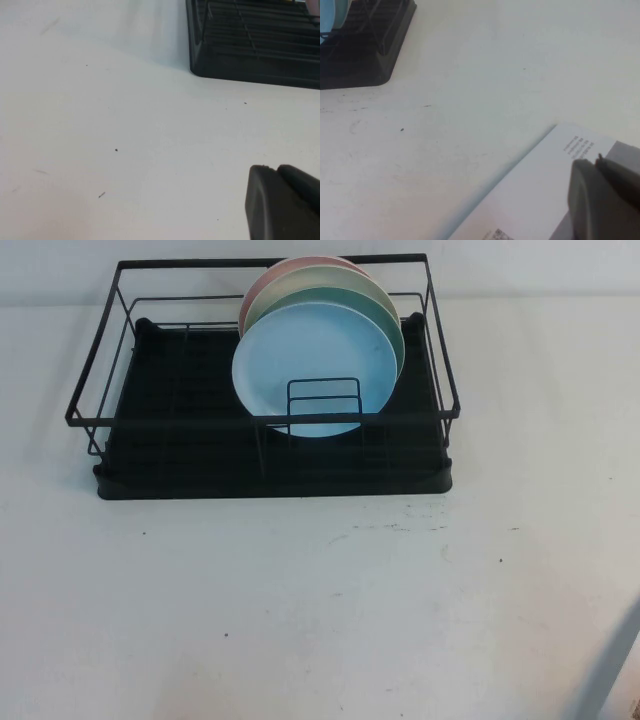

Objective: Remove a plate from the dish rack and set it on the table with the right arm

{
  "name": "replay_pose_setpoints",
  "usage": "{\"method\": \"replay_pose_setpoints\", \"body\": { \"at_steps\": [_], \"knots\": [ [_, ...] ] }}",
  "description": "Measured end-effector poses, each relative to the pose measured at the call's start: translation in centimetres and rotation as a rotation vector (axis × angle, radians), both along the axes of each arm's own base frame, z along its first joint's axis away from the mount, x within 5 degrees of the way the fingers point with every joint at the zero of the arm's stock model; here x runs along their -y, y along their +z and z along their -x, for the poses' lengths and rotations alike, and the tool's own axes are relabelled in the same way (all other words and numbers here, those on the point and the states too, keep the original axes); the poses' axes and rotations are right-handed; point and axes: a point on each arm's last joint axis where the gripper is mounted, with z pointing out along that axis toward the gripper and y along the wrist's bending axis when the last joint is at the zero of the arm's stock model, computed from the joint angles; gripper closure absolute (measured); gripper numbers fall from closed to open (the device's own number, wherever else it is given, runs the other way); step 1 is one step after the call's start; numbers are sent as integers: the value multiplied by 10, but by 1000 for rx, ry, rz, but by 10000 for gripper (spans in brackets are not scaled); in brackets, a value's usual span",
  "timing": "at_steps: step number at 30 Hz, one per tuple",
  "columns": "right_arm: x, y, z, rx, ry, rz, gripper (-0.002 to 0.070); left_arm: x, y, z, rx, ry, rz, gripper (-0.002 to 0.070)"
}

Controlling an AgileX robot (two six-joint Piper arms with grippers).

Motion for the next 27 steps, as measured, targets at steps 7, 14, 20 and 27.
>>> {"method": "replay_pose_setpoints", "body": {
  "at_steps": [7, 14, 20, 27],
  "knots": [
    [-1, 0, 0, 0, 1, -18, 694, 0, 0, 0, 0, 0, 0, 679],
    [-2, 0, 0, -1, 5, -66, 694, 0, 0, 0, 0, 0, 0, 679],
    [-4, 8, -2, 73, -4, -210, 694, 0, 0, 0, 0, 0, 0, 679],
    [-4, 20, -3, 180, -38, -463, 694, 0, 0, 0, 0, 0, 0, 679]
  ]
}}
